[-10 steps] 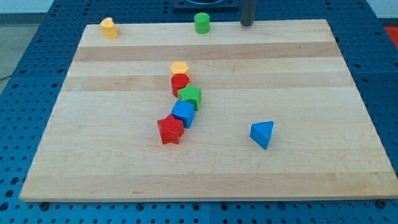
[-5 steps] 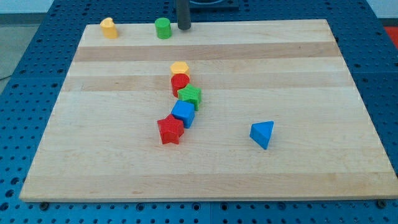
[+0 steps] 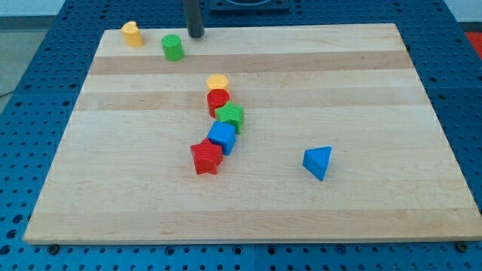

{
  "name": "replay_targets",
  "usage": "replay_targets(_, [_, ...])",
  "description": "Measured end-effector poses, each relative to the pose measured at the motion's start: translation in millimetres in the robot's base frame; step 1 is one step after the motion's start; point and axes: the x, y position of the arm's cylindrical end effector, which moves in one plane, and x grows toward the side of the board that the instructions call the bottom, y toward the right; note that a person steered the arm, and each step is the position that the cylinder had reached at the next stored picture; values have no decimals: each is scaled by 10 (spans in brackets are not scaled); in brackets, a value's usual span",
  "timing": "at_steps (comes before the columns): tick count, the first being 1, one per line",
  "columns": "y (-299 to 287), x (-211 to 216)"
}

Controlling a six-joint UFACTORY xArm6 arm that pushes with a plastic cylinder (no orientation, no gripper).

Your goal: Push the green circle to the bottom center

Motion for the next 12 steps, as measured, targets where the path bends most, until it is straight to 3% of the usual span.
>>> replay_targets(1, [-127,280])
replay_targets(3, [-127,276])
replay_targets(4, [-327,281])
replay_targets(5, [-671,568])
replay_targets(7, [-795,292])
replay_targets(8, [-991,519])
replay_targets(9, [-853,1054])
replay_targets(10, [-841,1142])
replay_targets(11, [-920,843])
replay_targets(12, [-1077,1012])
